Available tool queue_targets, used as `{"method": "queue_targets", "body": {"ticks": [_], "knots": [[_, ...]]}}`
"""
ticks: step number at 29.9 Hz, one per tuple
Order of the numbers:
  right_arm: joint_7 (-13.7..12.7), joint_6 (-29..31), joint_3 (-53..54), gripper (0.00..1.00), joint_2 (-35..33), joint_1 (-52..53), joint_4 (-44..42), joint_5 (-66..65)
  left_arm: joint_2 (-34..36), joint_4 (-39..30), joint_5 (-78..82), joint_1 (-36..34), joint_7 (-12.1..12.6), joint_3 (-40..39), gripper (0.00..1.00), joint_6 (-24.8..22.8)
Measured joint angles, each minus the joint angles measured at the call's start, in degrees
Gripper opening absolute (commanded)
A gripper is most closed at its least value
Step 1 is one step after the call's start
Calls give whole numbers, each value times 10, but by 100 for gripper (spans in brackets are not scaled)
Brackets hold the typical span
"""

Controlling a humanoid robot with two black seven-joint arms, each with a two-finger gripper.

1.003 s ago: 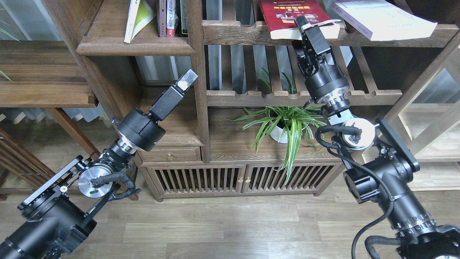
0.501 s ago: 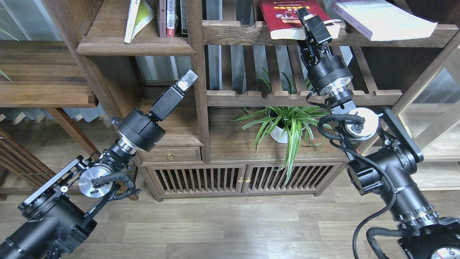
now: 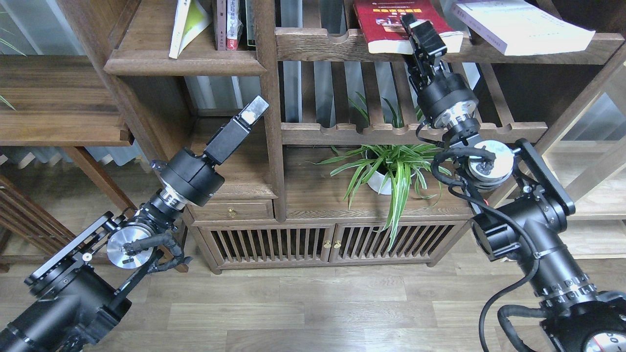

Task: Organize books on shelf
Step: 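Grasp the red book's edge with the right gripper and tip it out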

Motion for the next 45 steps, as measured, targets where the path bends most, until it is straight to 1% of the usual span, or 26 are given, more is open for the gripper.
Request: {"method": "queue_targets", "body": {"ticks": [7, 10, 11, 13, 16, 20, 23, 25, 26, 31, 40, 45], "knots": [[-2, 6, 0, 50, 0, 4, -2, 0, 0, 0, 0, 0, 0, -1, 99, 0], [-2, 8, 2, 41, 0, 4, -2, 0, 0, 0, 0, 0, 0, -1, 99, 0], [-2, 9, 2, 37, 0, 4, -2, 0, 0, 1, 0, 0, 0, -1, 99, 0], [-2, 15, 2, 31, 0, 3, -2, 1, 0, 2, 0, 0, 0, -1, 99, 0], [-2, 28, 5, 29, 0, 0, -4, 1, 1, 3, 0, 0, 0, -1, 99, 0], [-1, 37, 8, 22, 0, -1, -7, 2, 2, 3, 0, -1, 0, -1, 99, 0], [-1, 39, 13, 14, 0, -2, -7, 6, 3, 3, 0, -1, 0, -1, 99, 0], [-1, 43, 19, 6, 1, -2, -7, 12, 3, 3, 0, -1, 0, -1, 99, 0], [-1, 48, 21, 5, 1, -3, -7, 15, 3, 3, 0, -1, 0, -1, 99, 0], [-1, 80, 28, 5, 1, -10, -7, 31, 2, 3, 0, -1, 0, -1, 99, 0], [1, 99, 36, 5, 8, -17, 6, 42, 2, 7, 0, -1, 0, -1, 99, 0], [1, 112, 36, 5, 30, -18, 25, 43, -5, 11, -6, -2, -3, -9, 99, 0]]}}
